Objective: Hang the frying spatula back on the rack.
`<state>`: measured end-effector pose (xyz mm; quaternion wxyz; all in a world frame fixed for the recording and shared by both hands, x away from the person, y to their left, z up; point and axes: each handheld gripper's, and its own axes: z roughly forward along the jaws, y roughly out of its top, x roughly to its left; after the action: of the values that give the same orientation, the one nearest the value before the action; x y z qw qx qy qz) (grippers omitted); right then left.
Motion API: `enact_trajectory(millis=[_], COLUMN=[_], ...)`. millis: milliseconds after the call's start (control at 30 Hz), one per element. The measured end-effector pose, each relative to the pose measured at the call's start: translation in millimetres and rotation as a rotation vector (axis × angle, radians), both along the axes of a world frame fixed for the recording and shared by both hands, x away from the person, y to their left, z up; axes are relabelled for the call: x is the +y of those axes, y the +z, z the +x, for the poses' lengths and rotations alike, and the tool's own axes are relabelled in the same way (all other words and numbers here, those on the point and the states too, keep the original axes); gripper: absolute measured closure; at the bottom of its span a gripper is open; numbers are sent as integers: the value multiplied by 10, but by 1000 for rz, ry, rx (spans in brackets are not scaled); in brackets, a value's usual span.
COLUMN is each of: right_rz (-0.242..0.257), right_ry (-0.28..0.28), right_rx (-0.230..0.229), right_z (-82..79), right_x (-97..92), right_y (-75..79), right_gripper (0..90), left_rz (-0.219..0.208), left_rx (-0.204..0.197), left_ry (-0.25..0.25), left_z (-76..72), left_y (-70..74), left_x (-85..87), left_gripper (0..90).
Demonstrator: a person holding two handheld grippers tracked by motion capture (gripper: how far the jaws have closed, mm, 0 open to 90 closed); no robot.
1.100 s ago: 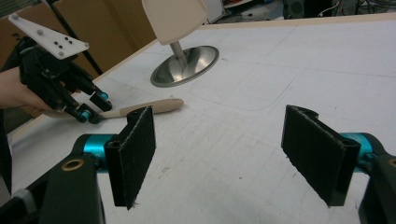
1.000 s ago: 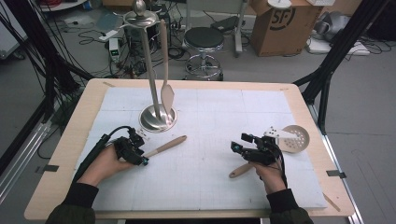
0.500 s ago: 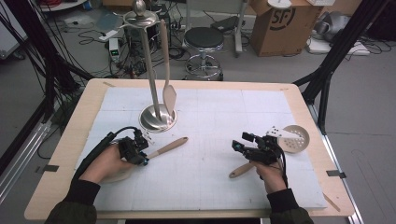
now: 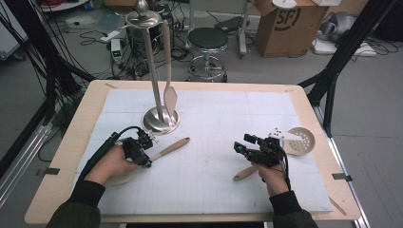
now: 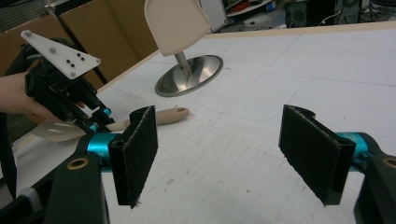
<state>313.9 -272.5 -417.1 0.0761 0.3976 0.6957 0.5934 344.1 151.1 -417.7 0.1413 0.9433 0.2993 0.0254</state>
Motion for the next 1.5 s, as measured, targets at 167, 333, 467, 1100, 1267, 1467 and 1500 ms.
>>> enact_trajectory(millis=[167,333,467,1100,1267,1467,1500], right_rz=[-3,4,9,-13,-18,-20,-17], right_ry=[1,-2,-12,-12,-8,-12,-15], right_rx=[2,-10,-2,-23,-22,-25,-21], right_z=[10,12,20,-6,-12,-15,-23], right_x=[16,-1,-39,-3,8,8,10], right_y=[-2,16,14,23,23,24,28], right_gripper=[284,290,290,296,297,297,298], left_rz=[18,-99,-193,-631,-768,-945,-928], left_rx=[-51,-134,-147,-419,-515,-559,-581], left_ry=[-48,-14,-17,92,127,190,197], left_z=[-50,-179,-204,-377,-355,-282,-284], left_y=[0,-42,-40,485,603,737,765], left_x=[-17,135,228,564,648,814,813], left_gripper=[784,786,784,784,782,783,783])
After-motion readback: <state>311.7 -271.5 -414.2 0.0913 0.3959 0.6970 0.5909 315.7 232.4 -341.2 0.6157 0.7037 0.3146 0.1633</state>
